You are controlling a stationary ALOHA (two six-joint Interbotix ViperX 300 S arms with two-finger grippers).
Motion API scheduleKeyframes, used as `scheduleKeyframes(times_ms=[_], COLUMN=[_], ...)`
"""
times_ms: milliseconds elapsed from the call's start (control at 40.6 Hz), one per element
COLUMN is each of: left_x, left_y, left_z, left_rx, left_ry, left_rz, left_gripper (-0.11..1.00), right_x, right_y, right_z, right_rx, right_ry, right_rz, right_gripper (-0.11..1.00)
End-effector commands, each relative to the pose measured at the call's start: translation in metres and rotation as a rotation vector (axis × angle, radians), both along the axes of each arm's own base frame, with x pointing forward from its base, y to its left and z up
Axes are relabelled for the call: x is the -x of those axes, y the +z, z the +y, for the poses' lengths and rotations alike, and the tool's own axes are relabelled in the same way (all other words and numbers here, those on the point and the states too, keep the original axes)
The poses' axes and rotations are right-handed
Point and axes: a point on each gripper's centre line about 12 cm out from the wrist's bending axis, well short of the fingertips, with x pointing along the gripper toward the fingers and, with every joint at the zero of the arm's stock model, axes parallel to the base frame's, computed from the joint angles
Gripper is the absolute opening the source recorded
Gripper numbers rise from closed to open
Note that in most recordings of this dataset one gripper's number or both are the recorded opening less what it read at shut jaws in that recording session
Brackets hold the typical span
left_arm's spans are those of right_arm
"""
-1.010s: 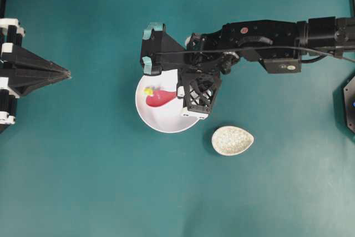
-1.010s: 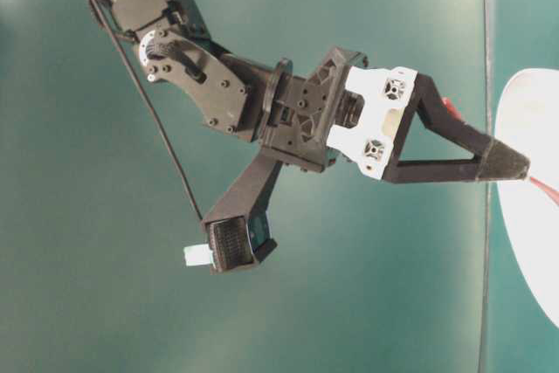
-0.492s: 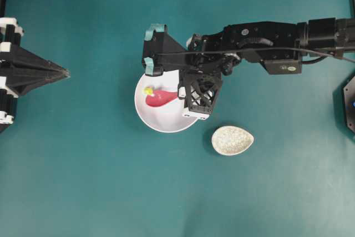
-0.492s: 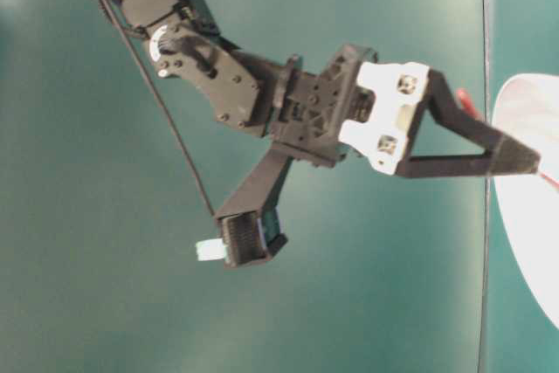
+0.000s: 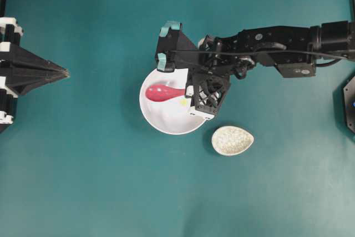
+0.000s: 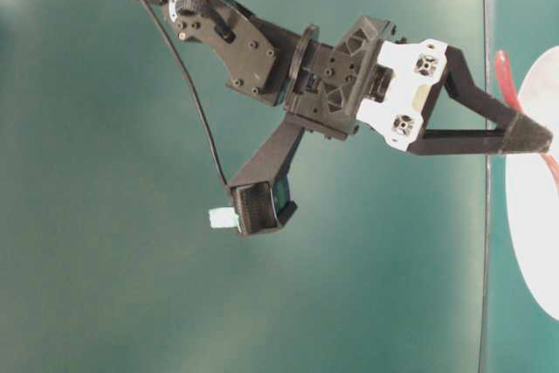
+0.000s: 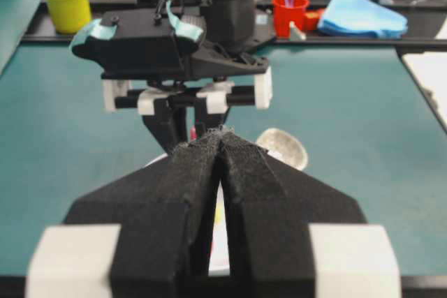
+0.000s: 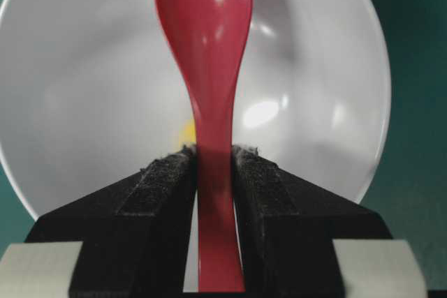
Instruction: Scoop the yellow hexagonal prism block from the bowl with a spoon using the right arm.
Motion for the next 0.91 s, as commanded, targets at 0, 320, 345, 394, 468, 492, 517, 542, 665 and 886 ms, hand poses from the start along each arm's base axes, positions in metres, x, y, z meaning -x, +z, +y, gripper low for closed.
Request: scheduleKeyframes(times_ms=[0,320,345,394,468,492,517,542,665,886], left_x=[-0.002,-0.002,-0.002,-0.002,-0.002,-0.002,-0.003,-0.003,-0.003,-0.003], left_y=[0.012,0.012,0.012,0.012,0.012,0.012,0.012,0.012,0.012,0.012], left_z=[0.000,0.000,0.000,0.000,0.000,0.000,0.000,0.000,0.000,0.000], left_rx=[-0.001,-0.001,-0.001,-0.001,-0.001,-0.001,-0.001,-0.001,0.000,-0.001], left_ry=[-0.001,-0.001,-0.001,-0.002,-0.001,-0.001,-0.001,-0.001,0.000,-0.001], left_rz=[-0.029,-0.031,-0.031,-0.031,-0.031,-0.029,-0.029,-0.029,-0.029,-0.029], left_gripper=[0.00,0.00,0.00,0.00,0.00,0.00,0.00,0.00,0.00,0.00], right_x=[-0.002,0.006,0.008,0.011,0.016,0.018,0.020,0.023,0.035,0.052], right_y=[0.024,0.051,0.055,0.061,0.069,0.072,0.074,0.078,0.086,0.085], right_z=[0.000,0.001,0.002,0.002,0.003,0.004,0.004,0.005,0.008,0.012], right_rx=[0.012,0.014,0.014,0.013,0.012,0.010,0.009,0.009,-0.002,-0.028], right_ry=[-0.004,-0.001,0.000,0.004,0.007,0.010,0.012,0.015,0.029,0.048], right_rz=[-0.078,-0.125,-0.128,-0.128,-0.132,-0.128,-0.125,-0.121,-0.079,0.018], right_gripper=[0.24,0.24,0.24,0.24,0.24,0.24,0.24,0.24,0.24,0.24])
